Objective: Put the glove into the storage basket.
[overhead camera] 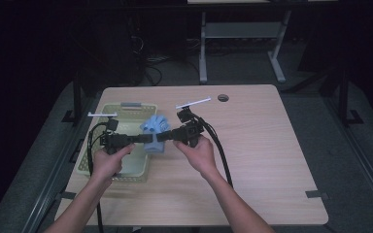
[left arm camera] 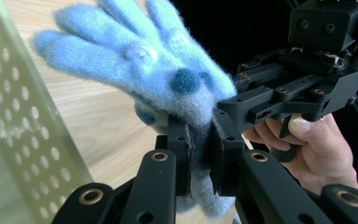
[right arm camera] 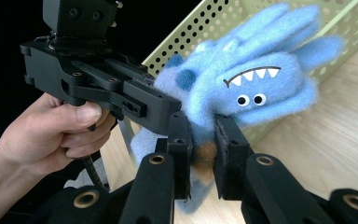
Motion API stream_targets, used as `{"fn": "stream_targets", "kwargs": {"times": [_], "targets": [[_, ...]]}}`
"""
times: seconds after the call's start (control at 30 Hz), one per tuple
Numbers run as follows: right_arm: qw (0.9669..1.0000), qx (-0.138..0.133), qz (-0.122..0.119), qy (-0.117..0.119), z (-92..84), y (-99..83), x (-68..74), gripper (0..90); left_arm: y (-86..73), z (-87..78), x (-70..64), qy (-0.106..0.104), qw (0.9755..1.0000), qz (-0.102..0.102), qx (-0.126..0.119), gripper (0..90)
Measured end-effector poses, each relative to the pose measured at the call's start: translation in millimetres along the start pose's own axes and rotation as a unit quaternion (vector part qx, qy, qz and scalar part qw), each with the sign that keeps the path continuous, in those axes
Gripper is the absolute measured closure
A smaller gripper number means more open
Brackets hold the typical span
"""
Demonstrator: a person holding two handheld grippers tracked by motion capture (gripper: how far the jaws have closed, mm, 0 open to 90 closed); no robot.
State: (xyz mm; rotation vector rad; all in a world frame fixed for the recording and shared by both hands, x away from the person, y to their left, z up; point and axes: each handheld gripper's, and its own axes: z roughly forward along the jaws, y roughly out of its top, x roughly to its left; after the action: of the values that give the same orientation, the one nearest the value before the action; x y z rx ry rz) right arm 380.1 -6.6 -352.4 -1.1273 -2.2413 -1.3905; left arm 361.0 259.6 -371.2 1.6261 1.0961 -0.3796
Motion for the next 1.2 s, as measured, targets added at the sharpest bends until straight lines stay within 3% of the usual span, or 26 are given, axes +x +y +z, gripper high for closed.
{"fn": "stream_targets", "kwargs": {"times": [1.2], "targets": [[0.9995, 0.006, 0.002, 0.029, 46.3, 14.9, 10.1, 77.3, -1.7, -43.1, 21.1, 0.022, 0.9997, -0.01, -0.009, 80.6]]}}
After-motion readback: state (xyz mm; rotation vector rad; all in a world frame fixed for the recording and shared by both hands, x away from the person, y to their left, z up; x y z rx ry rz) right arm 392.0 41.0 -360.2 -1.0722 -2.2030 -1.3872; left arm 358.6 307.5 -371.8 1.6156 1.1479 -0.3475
